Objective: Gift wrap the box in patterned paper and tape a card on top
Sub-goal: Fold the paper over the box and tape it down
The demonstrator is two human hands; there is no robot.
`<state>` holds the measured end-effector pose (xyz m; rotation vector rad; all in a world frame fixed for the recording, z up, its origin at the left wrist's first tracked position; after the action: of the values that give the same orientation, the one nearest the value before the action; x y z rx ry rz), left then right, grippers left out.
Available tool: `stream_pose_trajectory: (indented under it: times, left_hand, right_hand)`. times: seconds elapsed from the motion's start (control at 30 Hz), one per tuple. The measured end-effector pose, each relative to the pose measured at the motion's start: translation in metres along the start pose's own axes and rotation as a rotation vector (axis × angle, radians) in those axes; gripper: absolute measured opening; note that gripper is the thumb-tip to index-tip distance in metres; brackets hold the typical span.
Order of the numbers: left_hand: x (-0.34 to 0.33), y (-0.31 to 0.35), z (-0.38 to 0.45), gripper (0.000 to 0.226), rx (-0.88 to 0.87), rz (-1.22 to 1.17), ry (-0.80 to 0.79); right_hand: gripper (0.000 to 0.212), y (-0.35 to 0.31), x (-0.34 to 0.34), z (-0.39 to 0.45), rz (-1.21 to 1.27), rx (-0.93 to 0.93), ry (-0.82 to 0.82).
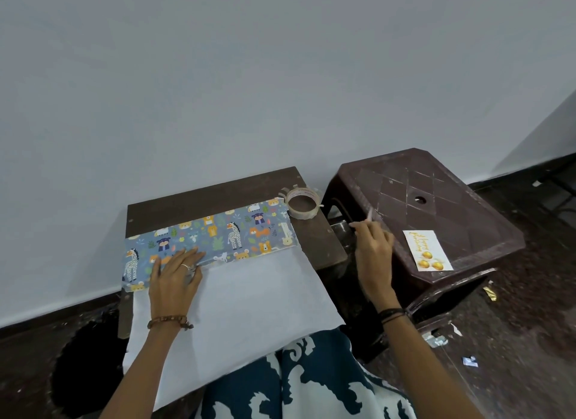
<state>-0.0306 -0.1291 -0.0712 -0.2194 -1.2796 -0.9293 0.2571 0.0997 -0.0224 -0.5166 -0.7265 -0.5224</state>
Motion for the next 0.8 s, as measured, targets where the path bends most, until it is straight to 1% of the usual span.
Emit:
stream_pose_trajectory:
  times: [0.1,0.17,0.2,0.27,0.3,0.4,0.5,0.63,0.7,0.73,0.8]
  left_hand:
    - [0.001,-0.001,0.0,0.037,0.003,0.0,0.002]
    - [0.0,-0.002,0.0,0.036,0.005,-0.006,-0.001]
    - [0.0,-0.002,0.0,0.036,0.004,-0.008,-0.002]
    - [-0.001,-0.002,0.0,0.036,0.004,-0.013,-0.005]
    - [-0.001,-0.002,0.0,0.036,0.005,-0.016,0.0]
    - [0.0,0.0,-0.001,0.035,-0.008,-0.009,0.04]
    - [0.002,0.003,-0.002,0.034,-0.028,0.005,0.074]
    - [0.002,0.003,-0.002,0.035,-0.07,0.055,0.094]
    - [0.003,0.003,-0.002,0.042,-0.106,0.099,0.094]
    - [0.003,0.003,-0.003,0.045,-0.121,0.13,0.09]
    - [0.001,0.003,-0.002,0.04,-0.137,0.171,0.096]
  right_hand:
    - [0.019,-0.032,-0.012,-0.011,0.124,0.177,-0.054]
    - [0.02,-0.045,-0.025,-0.022,0.167,0.279,-0.104]
    - [0.025,-0.049,-0.031,-0.027,0.175,0.294,-0.137]
    - [0.038,-0.048,-0.039,-0.034,0.187,0.265,-0.191]
    - [0.04,-0.047,-0.041,-0.036,0.198,0.245,-0.215]
    - [0.035,-0.042,-0.037,-0.034,0.261,0.221,-0.286]
    - [0.019,-0.044,-0.029,-0.03,0.355,0.186,-0.375]
    - [0.031,-0.041,-0.029,-0.025,0.4,0.13,-0.473]
    - [0.041,-0.042,-0.029,-0.023,0.349,0.09,-0.447]
    - [0.043,-0.045,-0.029,-0.02,0.351,0.056,-0.417]
    - [0.04,-0.056,-0.031,-0.012,0.452,-0.041,-0.37]
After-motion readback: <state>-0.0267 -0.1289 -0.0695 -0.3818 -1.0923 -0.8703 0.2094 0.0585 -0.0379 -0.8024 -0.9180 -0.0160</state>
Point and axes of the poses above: each hand's wrist, its own z-axis towards the middle knuckle, its own x-axis out of the back of the hand, y = z × x, the point moved 3 cm from there along z, towards the middle knuckle, and after that the axes turned 12 degrees about x, right-handed, at the moved point
